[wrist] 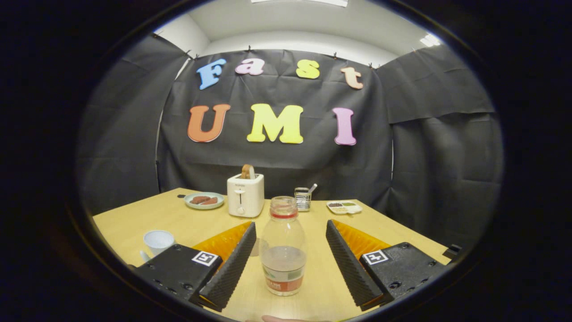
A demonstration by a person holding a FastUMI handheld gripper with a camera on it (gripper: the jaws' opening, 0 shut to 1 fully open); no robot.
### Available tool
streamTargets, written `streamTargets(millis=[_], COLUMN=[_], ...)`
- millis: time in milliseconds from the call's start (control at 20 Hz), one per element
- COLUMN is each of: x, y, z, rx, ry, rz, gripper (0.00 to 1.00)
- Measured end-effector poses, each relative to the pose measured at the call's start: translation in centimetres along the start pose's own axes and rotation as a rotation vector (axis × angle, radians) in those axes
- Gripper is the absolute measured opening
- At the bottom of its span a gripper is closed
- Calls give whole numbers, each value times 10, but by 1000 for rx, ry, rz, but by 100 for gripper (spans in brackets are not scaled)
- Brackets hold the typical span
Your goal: Take the bottle from table, then pour the juice into the cup, finally place the bottle on the coaster
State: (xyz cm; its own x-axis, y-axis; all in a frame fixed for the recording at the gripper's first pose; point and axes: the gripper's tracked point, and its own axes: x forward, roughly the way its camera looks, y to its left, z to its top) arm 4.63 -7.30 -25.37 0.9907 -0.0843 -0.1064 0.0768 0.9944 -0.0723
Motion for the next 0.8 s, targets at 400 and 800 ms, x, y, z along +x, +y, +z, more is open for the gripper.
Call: streamTargets(millis=[400, 800], x=[14, 29], y=[6, 3], z=[-43, -63], rx=[29, 44], ry=[34, 51], rz=[18, 4], gripper=[100, 100])
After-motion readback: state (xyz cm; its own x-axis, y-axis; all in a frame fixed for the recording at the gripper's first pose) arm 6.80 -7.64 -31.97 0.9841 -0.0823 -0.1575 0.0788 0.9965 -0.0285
